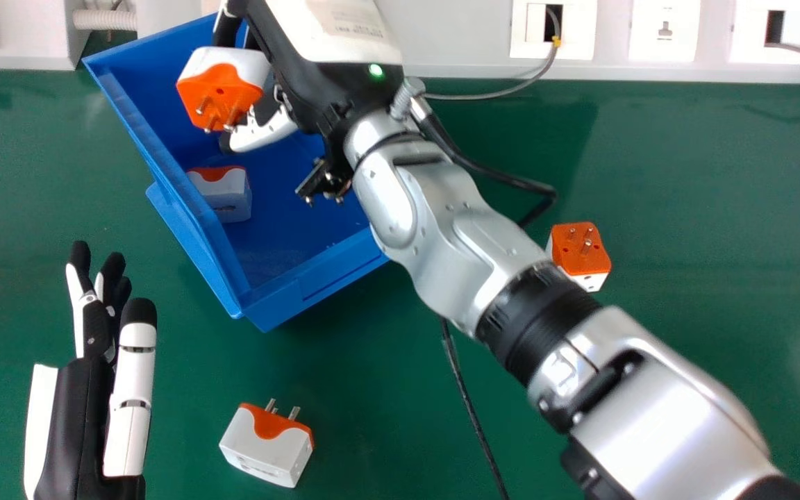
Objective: Pick all objects and put in blue box
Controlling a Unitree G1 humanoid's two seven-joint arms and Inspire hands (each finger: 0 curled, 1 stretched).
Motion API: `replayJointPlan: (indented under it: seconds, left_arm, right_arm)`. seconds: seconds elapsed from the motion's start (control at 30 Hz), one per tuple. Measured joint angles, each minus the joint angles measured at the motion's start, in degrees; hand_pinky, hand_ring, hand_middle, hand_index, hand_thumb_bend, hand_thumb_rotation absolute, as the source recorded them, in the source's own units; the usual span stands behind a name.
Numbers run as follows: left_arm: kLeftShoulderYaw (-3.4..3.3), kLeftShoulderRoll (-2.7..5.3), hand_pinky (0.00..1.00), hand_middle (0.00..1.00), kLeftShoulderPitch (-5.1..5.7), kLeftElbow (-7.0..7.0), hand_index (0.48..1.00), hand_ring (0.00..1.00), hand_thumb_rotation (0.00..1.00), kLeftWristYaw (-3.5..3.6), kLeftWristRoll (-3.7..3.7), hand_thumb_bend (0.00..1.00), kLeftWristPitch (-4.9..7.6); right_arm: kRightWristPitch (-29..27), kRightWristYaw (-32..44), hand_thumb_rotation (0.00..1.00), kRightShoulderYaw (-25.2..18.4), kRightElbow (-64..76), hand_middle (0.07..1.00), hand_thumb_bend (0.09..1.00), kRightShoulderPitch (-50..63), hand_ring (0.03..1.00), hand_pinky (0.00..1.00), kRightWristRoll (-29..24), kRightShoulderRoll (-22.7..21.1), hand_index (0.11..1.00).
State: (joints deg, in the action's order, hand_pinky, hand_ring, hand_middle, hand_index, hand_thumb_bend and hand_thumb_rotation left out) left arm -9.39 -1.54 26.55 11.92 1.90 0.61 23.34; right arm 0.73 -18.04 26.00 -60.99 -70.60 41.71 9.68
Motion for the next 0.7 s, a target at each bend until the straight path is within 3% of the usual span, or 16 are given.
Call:
replayJointPlan:
  seconds: [0.3,0.43,0.47,0.5,0.57,0.63,0.7]
  left_arm:
    - [0.14,0.12,1.0,1.0,0.56,1.26,1.0,1.0,0.93,-0.22,-0.19,0.33,-0.26]
    - [0.17,0.18,1.0,1.0,0.87,1.49,1.0,1.0,0.92,-0.2,0.05,0.32,-0.43]
    - [0.19,0.2,1.0,1.0,0.87,1.49,1.0,1.0,0.92,-0.19,0.04,0.31,-0.43]
    - [0.21,0.22,1.0,1.0,0.84,1.49,1.0,1.0,0.93,-0.19,0.01,0.31,-0.42]
    - [0.25,0.22,1.0,1.0,0.79,1.49,1.0,1.0,0.93,-0.19,-0.02,0.31,-0.41]
    - [0.33,0.28,1.0,1.0,0.76,1.49,1.0,1.0,0.93,-0.19,0.01,0.32,-0.41]
    - [0.66,0.31,1.0,1.0,0.61,1.48,1.0,1.0,0.93,-0.17,0.02,0.32,-0.42]
  right_arm:
    - [1.53,0.68,0.0,3.0,-9.8,0.537,0.486,-4.97,0.425,0.28,-0.3,0.34,0.543]
    - [3.12,1.24,0.0,2.98,-10.8,0.503,0.495,-5.1,0.407,0.29,-1.37,0.36,0.553]
    - [3.43,1.24,0.01,3.06,-10.81,0.549,0.565,-5.11,0.457,0.34,-1.37,0.36,0.601]
    - [3.51,1.31,0.05,3.16,-10.81,0.661,0.632,-5.11,0.569,0.43,-1.38,0.36,0.685]
    - [3.32,1.69,0.09,3.6,-10.78,0.818,0.691,-5.11,0.739,0.59,-1.37,0.34,0.809]
    - [2.66,2.04,0.12,4.02,-10.62,0.893,0.721,-5.1,0.817,0.67,-1.38,0.32,0.878]
    - [2.23,2.11,0.09,4.24,-10.36,0.904,0.69,-5.1,0.831,0.68,-1.37,0.32,0.891]
